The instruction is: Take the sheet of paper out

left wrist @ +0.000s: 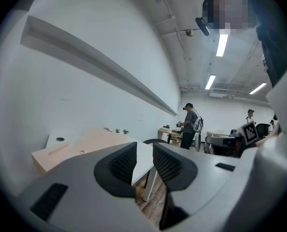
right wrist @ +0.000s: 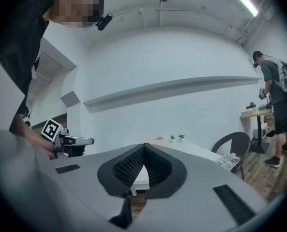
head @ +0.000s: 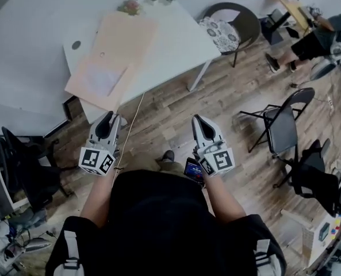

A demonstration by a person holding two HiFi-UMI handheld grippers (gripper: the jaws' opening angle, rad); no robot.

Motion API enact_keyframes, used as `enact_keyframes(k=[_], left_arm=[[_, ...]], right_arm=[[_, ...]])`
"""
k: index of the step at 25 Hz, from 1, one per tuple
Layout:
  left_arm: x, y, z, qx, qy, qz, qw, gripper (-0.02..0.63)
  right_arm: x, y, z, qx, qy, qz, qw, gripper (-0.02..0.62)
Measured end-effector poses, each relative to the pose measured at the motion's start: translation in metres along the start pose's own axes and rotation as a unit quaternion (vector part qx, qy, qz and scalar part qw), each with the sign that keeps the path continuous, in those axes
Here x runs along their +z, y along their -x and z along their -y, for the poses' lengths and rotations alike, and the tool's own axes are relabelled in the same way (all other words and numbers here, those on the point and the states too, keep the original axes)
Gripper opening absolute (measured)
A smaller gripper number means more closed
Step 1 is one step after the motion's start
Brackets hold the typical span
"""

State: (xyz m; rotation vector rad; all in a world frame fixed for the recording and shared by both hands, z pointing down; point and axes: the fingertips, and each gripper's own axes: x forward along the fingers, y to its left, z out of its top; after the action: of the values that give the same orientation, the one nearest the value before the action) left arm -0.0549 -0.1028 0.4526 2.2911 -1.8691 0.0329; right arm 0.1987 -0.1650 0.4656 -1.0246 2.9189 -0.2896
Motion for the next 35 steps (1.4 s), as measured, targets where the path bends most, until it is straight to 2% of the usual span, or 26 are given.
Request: enact_keyframes(k=[7, 12, 17, 21, 25, 29, 32, 35], left_arm=[[0.008, -0.025, -0.04, 0.039, 0.004, 0.012, 0.9992, 0.097], [0.006, -0.061, -0.086, 0.069, 0.024, 0.024, 0.9971, 0.097], [0.017, -0.092, -0.143, 0.102, 0.03, 0.034, 0.9938, 0.097], [0.022, -0.116, -0.19, 0.121, 0.034, 0.022, 0.9918, 0.097], [0.025, -0.14, -0.224, 0.117, -0.002, -0.01, 0.9931, 0.097], [0.013, -0.154, -0.241, 0.095, -0.045, -0.055, 0.9929, 0.097], [-0.003, -0.163, -0.25, 0.067, -0.089, -0.105, 0.9882, 0.097], [-0.019, -0.176, -0.252, 0.026, -0.128, -0.156, 0.9791, 0.097]], right_arm=[[-0.005, -0.056, 0.021, 0.028, -0.012, -0.003, 1.0, 0.008], [0.001, -0.108, 0.046, 0.043, 0.0, -0.006, 0.999, 0.009], [0.009, -0.186, 0.068, 0.07, 0.013, -0.021, 0.997, 0.009], [0.021, -0.259, 0.069, 0.106, 0.025, -0.029, 0.994, 0.009], [0.018, -0.317, 0.065, 0.138, 0.029, -0.048, 0.989, 0.009], [0.013, -0.357, 0.059, 0.161, 0.034, -0.064, 0.984, 0.009], [0.011, -0.38, 0.055, 0.17, 0.038, -0.065, 0.982, 0.009], [0.007, -0.398, 0.058, 0.179, 0.036, -0.071, 0.981, 0.009]])
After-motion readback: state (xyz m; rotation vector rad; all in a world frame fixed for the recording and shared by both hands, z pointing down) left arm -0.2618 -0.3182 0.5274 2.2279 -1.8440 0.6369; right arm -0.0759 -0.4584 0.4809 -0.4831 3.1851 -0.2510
